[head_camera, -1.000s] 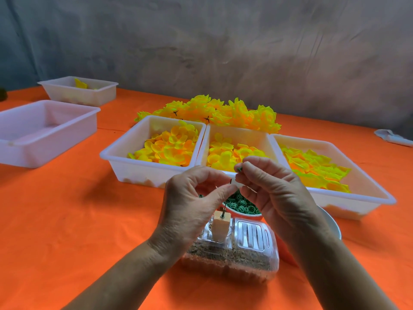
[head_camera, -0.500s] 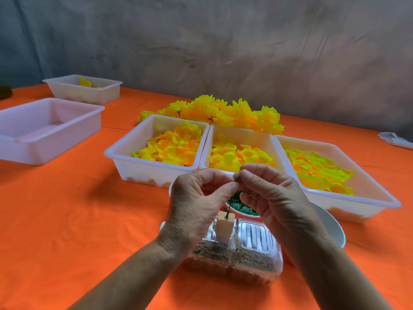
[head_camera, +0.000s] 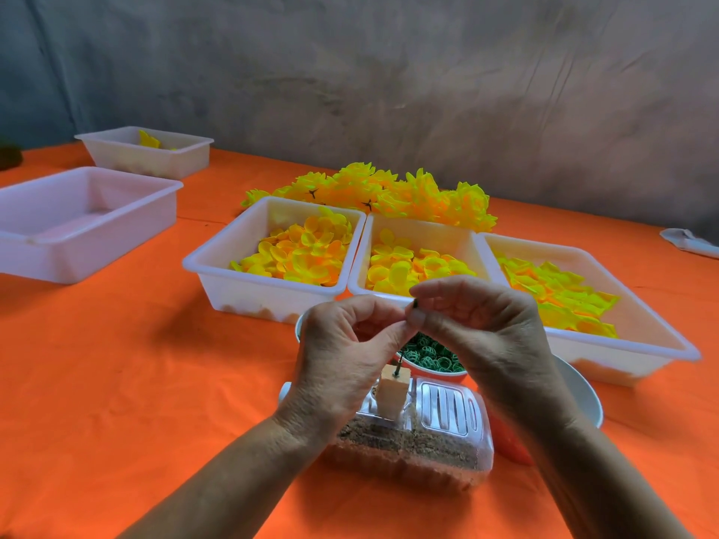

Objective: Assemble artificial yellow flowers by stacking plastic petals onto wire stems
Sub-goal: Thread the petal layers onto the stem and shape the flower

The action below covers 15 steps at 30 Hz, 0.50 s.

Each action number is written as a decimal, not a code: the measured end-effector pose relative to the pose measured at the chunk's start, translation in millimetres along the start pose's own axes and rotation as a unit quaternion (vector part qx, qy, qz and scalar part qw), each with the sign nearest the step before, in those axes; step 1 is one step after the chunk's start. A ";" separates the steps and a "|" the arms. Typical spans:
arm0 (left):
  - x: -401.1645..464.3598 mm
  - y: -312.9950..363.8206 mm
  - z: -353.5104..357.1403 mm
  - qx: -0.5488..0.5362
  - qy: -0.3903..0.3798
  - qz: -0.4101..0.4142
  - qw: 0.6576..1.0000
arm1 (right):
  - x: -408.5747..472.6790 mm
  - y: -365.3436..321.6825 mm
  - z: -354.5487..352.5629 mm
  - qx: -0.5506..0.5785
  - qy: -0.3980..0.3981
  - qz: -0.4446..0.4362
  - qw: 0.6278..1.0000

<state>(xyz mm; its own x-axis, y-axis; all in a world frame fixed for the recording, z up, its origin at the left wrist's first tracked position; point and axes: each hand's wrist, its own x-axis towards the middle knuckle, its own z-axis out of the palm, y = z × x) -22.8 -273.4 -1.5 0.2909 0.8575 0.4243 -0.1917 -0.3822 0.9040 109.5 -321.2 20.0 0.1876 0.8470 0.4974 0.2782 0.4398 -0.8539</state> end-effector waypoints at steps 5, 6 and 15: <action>-3.6 -6.8 -4.6 0.032 -0.016 0.011 0.999 | -6.7 2.9 2.7 0.018 0.022 0.026 0.999; -3.4 -8.5 -6.6 0.042 -0.017 0.014 0.999 | -7.8 3.3 3.6 0.023 0.027 0.032 0.999; 2.4 -13.4 -12.6 0.096 0.008 -0.001 0.995 | -22.2 17.1 11.1 0.009 0.012 0.068 0.998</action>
<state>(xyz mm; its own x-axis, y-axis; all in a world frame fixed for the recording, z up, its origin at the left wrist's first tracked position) -31.3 -262.0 -13.3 0.2761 0.8627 0.4237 -0.0092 -0.4384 0.8987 99.7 -329.2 -7.4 0.2448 0.8918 0.3805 0.2315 0.3273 -0.9161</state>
